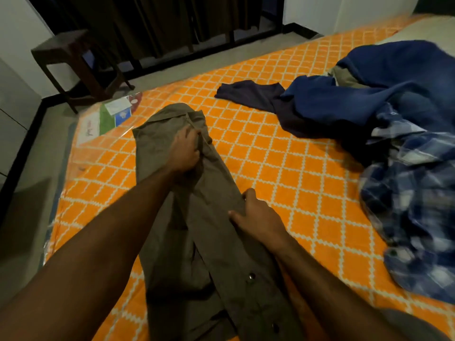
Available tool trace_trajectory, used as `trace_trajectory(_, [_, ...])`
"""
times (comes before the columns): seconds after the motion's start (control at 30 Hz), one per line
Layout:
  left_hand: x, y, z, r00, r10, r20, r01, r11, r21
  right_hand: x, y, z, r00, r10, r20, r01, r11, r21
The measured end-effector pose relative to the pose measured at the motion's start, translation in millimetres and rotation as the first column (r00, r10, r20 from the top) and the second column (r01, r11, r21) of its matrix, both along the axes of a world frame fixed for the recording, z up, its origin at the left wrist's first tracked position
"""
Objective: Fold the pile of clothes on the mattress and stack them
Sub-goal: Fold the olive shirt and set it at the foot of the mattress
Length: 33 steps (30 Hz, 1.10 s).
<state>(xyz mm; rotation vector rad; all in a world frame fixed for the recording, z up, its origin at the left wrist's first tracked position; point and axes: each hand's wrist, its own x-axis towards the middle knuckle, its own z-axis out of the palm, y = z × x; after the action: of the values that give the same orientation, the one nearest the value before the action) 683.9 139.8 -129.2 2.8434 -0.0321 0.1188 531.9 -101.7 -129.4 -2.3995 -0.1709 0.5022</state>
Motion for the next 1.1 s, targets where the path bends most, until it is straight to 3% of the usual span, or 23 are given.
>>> trace_trajectory(0.1, [15.1, 16.6, -9.0, 0.997, -0.02, -0.08, 0.032, 0.989, 0.143, 23.8, 2.9, -13.4, 0.999, 0.036, -0.028, -0.032, 0.99, 0.14])
trace_trajectory(0.2, [29.9, 27.9, -15.9, 0.998, 0.051, -0.021, -0.042, 0.948, 0.314, 36.4, -0.7, -24.8, 0.998, 0.032, -0.059, -0.021, 0.985, 0.174])
trace_trajectory(0.27, [41.3, 25.6, -17.2, 0.997, 0.053, -0.055, -0.029, 0.928, 0.371, 41.3, -1.7, -21.1, 0.997, 0.049, -0.058, -0.044, 0.995, 0.085])
trace_trajectory(0.33, [48.4, 17.3, -20.7, 0.998, 0.06, -0.03, -0.038, 0.88, 0.473, 38.5, -2.7, -10.4, 0.996, 0.087, -0.008, -0.087, 0.99, -0.115])
trace_trajectory(0.4, [58.9, 7.4, -17.2, 0.998, 0.067, 0.02, -0.067, 0.831, 0.552, 37.0, -4.0, -3.8, 0.994, 0.108, 0.027, -0.101, 0.979, -0.179])
trace_trajectory(0.5, [74.7, 6.3, -15.1, 0.991, -0.045, 0.127, -0.029, 0.849, 0.527, 36.9, -3.2, -1.2, 0.994, 0.111, -0.023, -0.113, 0.975, -0.192])
trace_trajectory(0.6, [90.6, 15.5, -17.0, 0.982, -0.184, -0.052, 0.19, 0.907, 0.375, 36.3, -3.4, -2.5, 0.993, 0.107, -0.056, -0.115, 0.978, -0.173])
trace_trajectory(0.67, [96.8, 18.4, -18.8, 0.966, -0.135, -0.219, 0.182, 0.96, 0.212, 36.5, -6.1, -3.2, 0.987, 0.125, -0.097, -0.141, 0.974, -0.175])
trace_trajectory(0.77, [101.6, 14.8, -20.2, 0.962, -0.092, -0.258, 0.124, 0.986, 0.112, 38.9, -15.6, -2.8, 0.975, 0.126, -0.185, -0.155, 0.976, -0.152])
trace_trajectory(0.9, [103.2, 13.2, -27.9, 0.954, -0.067, -0.293, 0.112, 0.984, 0.138, 40.4, -26.9, -4.1, 0.936, 0.163, -0.311, -0.213, 0.968, -0.133])
trace_trajectory(0.97, [100.4, 14.5, -27.6, 0.986, -0.103, -0.128, 0.125, 0.976, 0.179, 40.1, -27.9, -2.8, 0.927, 0.176, -0.33, -0.221, 0.97, -0.103])
trace_trajectory(1.03, [93.7, 11.8, -21.8, 0.97, -0.219, 0.105, 0.173, 0.928, 0.329, 40.9, -27.3, -1.5, 0.929, 0.2, -0.311, -0.244, 0.964, -0.109])
trace_trajectory(1.1, [84.7, 4.3, -8.1, 0.937, -0.343, 0.063, 0.274, 0.837, 0.473, 40.6, -25.8, -3.2, 0.931, 0.222, -0.29, -0.274, 0.95, -0.151])
